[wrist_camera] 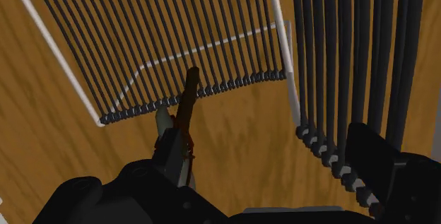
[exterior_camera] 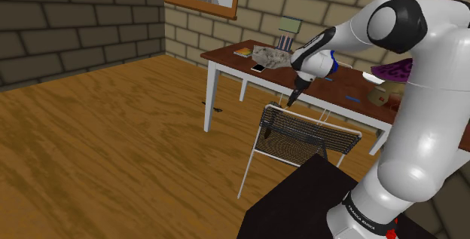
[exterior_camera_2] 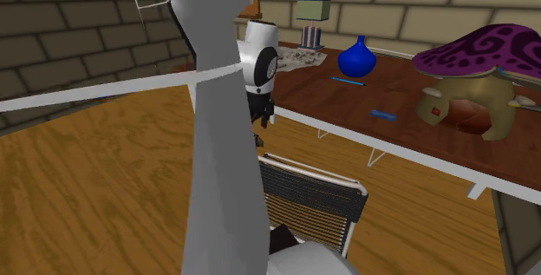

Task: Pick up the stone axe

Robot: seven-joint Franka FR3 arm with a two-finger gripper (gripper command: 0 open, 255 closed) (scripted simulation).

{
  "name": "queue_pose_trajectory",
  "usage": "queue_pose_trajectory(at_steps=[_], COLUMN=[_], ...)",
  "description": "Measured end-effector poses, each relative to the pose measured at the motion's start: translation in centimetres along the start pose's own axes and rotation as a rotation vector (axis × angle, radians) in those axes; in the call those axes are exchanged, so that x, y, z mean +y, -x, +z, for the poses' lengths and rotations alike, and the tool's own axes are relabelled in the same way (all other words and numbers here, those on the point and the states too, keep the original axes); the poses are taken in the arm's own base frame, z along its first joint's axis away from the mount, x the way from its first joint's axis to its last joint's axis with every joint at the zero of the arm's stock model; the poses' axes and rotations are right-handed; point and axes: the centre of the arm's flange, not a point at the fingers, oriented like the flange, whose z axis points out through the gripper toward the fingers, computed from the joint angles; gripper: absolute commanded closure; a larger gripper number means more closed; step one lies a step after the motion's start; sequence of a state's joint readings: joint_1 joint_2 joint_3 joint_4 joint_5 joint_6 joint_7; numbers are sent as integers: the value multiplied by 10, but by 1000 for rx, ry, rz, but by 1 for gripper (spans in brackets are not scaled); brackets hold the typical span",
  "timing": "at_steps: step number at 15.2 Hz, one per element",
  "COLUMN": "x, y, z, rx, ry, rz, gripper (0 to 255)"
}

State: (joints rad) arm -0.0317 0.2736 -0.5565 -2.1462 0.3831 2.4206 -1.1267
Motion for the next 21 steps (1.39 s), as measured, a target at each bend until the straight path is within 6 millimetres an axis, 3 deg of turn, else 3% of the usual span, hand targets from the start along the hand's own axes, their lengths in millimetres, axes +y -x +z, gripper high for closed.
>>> queue_pose_trajectory(at_steps=[9,17,18,21], x=[75,81,82,82], y=[-37,-35,-34,-34], z=[79,122,124,126], rx=[56,62,62,63], ry=[-18,-21,-21,-20], rz=[-63,-69,-69,-69], gripper=[0,0,255,255])
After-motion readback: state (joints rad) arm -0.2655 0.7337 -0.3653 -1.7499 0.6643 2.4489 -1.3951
